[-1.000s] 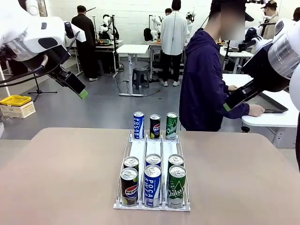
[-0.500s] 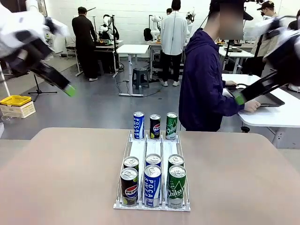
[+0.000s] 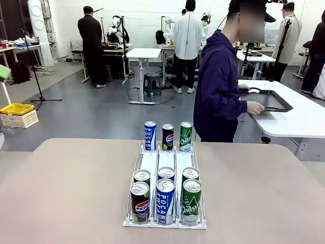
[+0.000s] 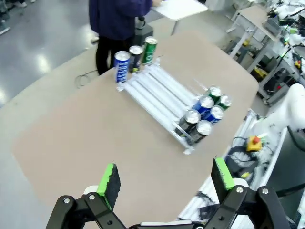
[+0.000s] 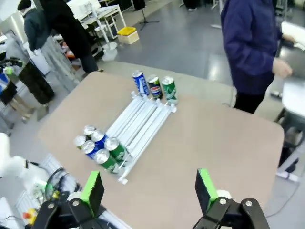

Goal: Retrieve and hand over the desired beverage to the person.
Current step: Pick up a can of the same type that the person held from the Automatic Can Dispenser.

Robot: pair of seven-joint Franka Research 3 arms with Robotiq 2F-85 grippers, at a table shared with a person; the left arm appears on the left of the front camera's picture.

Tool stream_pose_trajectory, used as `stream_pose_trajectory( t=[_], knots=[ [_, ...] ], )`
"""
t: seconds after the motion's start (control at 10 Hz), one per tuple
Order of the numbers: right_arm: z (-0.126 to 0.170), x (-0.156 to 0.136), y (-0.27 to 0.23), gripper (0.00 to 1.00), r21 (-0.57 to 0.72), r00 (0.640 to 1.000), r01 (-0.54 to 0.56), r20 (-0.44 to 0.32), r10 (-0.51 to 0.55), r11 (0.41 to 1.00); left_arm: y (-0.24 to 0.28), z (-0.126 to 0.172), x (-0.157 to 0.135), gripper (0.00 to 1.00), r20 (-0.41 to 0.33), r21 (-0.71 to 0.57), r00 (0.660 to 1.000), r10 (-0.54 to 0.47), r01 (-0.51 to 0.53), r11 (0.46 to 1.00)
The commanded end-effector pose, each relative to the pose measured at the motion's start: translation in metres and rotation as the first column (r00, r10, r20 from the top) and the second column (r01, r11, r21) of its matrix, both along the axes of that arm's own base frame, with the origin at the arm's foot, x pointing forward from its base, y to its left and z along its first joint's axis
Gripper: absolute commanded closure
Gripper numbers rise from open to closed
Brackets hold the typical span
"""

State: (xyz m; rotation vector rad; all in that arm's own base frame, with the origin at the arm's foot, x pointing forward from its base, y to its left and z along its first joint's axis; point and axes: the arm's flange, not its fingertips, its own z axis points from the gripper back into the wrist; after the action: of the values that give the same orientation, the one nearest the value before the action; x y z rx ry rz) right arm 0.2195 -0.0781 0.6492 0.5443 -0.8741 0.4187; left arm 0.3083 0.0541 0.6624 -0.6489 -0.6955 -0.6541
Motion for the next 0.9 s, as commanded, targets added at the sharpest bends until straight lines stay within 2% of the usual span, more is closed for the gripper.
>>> stream_pose_trajectory(
  t=[0.0,0.3,0.4,0.5,0.8],
  knots=[
    [-0.002,0.007,-0.013,0.0,0.012,0.996,-0.041,-0.074,0.042,0.999,-0.02,0.008,0.011,0.0,-0.076,-0.019,0.997,-0.006,0.005,1.0],
    [-0.003,0.016,-0.023,0.0,0.028,0.993,-0.075,-0.092,0.078,0.997,-0.034,0.012,0.027,0.0,-0.078,-0.034,0.995,0.061,-0.064,0.997],
    [-0.005,0.021,-0.022,0.0,-0.008,0.992,-0.054,-0.116,0.053,0.998,-0.029,0.005,0.016,0.0,-0.073,-0.021,0.997,-0.011,0.01,1.0],
    [-0.006,0.012,-0.02,0.0,0.034,0.995,-0.033,-0.093,0.036,0.999,-0.029,0.005,0.016,0.0,-0.073,-0.021,0.997,-0.011,0.01,1.0],
    [-0.006,0.012,-0.02,0.0,0.034,0.995,-0.033,-0.093,0.036,0.999,-0.029,0.005,0.016,0.0,-0.073,-0.021,0.997,-0.011,0.01,1.0]
  ],
)
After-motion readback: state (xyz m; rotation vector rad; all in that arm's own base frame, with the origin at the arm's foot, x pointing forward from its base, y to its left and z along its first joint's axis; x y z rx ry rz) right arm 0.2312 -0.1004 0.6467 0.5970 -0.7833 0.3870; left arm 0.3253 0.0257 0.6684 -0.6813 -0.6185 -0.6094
